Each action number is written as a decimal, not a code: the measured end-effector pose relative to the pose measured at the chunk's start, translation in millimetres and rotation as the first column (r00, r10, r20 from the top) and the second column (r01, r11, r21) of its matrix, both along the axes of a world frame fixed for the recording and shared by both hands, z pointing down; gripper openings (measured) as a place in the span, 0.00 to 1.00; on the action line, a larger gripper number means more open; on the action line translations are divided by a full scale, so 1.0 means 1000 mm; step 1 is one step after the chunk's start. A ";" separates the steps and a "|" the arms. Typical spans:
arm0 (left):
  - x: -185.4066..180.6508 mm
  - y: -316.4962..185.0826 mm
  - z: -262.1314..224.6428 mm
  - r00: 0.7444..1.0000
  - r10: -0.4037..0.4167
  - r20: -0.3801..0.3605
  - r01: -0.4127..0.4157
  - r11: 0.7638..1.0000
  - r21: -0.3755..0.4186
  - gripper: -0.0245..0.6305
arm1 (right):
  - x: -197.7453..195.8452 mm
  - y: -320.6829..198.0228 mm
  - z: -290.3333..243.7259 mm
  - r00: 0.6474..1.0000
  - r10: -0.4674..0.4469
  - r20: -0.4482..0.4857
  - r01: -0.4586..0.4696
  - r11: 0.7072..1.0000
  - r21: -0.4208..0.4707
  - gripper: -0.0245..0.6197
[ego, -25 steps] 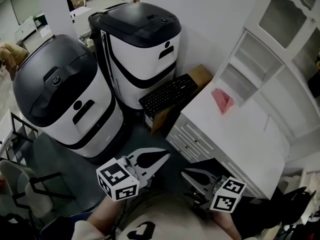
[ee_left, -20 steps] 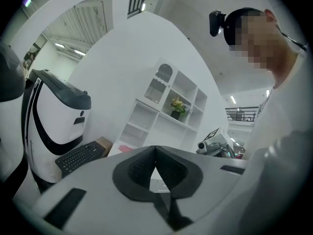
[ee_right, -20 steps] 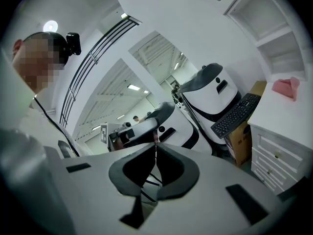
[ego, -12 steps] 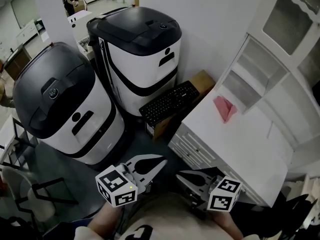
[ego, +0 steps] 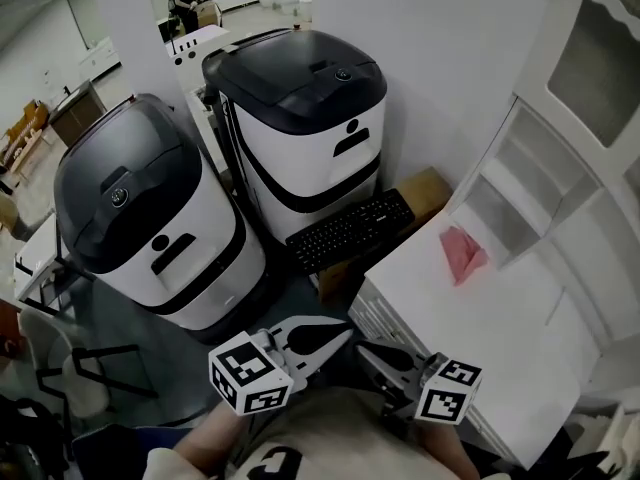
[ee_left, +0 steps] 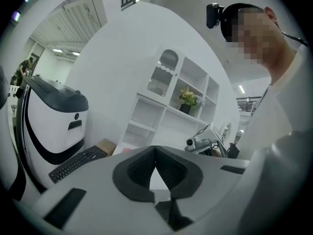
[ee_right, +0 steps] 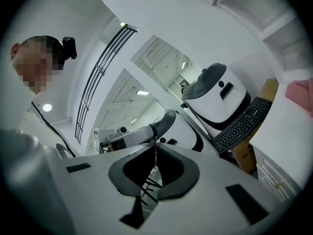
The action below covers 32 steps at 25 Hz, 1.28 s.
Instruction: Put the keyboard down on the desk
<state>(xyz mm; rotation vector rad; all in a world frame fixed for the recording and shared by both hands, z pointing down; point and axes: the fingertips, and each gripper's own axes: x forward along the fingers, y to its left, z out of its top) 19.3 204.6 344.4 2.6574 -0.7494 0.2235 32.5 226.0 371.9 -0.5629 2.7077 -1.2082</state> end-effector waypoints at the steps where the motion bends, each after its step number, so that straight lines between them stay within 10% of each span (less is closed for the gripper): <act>1: 0.007 -0.003 -0.001 1.000 -0.007 0.004 0.007 1.000 0.003 0.06 | 0.007 -0.004 0.000 1.000 -0.008 0.006 0.008 1.000 0.004 0.08; 15: 0.072 -0.040 0.011 0.984 -0.157 0.079 0.154 0.987 0.040 0.06 | 0.067 -0.038 0.006 0.983 -0.179 0.046 0.178 0.983 0.036 0.08; 32: 0.023 -0.098 0.042 0.951 -0.289 0.114 0.289 0.957 0.011 0.06 | 0.073 -0.073 0.027 0.985 -0.170 0.001 0.170 0.985 -0.030 0.08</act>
